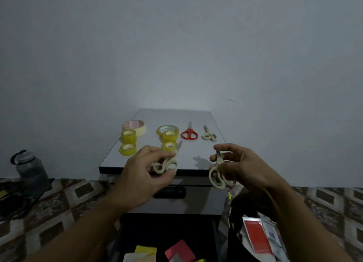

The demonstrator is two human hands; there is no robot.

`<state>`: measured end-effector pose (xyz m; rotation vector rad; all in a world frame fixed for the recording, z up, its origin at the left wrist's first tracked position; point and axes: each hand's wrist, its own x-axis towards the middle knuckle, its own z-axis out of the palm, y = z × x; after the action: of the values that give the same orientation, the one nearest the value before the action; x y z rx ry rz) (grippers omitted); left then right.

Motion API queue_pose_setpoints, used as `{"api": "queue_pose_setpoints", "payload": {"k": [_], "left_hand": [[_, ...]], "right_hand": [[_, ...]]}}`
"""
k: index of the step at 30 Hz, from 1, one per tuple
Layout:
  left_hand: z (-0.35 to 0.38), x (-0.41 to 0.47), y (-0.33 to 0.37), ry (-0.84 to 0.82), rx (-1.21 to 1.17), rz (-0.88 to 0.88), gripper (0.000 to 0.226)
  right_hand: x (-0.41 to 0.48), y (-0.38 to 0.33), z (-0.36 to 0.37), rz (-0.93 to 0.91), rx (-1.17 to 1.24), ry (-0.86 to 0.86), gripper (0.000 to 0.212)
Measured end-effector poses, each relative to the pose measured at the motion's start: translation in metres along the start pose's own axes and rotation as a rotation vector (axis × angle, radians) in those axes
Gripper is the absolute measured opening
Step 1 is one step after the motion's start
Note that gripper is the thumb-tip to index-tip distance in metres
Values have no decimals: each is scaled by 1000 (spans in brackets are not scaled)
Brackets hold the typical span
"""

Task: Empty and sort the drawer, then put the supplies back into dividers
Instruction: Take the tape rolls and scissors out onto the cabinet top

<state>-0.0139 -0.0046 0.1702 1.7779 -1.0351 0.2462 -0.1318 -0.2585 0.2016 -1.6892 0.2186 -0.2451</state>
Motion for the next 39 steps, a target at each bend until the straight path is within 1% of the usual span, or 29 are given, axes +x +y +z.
{"api": "queue_pose_setpoints", "payload": {"k": [5,8,11,13,16,19,23,27,34,37,39], "left_hand": [[13,79,-13,-1,96,7,29],[28,129,-28,-38,204,0,32],[46,174,-44,-74,277,-6,28],[58,199,-56,-105,324,-17,25],[75,225,-76,-168,375,-36,26],[89,237,-91,-243,440,-53,27],[99,240,-106,-339,526,-78,27],[100,238,-112,-419,593,-65,32],[98,238,-111,-485,654,-93,38],[96,238,-109,-507,632,-95,45],[95,237,-106,-513,607,-98,48]], "right_hand": [[56,-15,-32,-11,-5,70,42],[97,-14,-48,-17,-22,109,43],[142,-7,-61,-14,-58,137,47],[171,-1,-67,-7,-86,149,51],[209,8,-72,-5,-149,150,51],[235,14,-74,6,-202,123,49],[254,24,-75,65,-282,58,46],[261,33,-78,73,-326,39,50],[262,36,-76,16,-489,52,46],[260,37,-76,7,-517,38,43],[259,39,-76,-7,-508,56,38]]}}
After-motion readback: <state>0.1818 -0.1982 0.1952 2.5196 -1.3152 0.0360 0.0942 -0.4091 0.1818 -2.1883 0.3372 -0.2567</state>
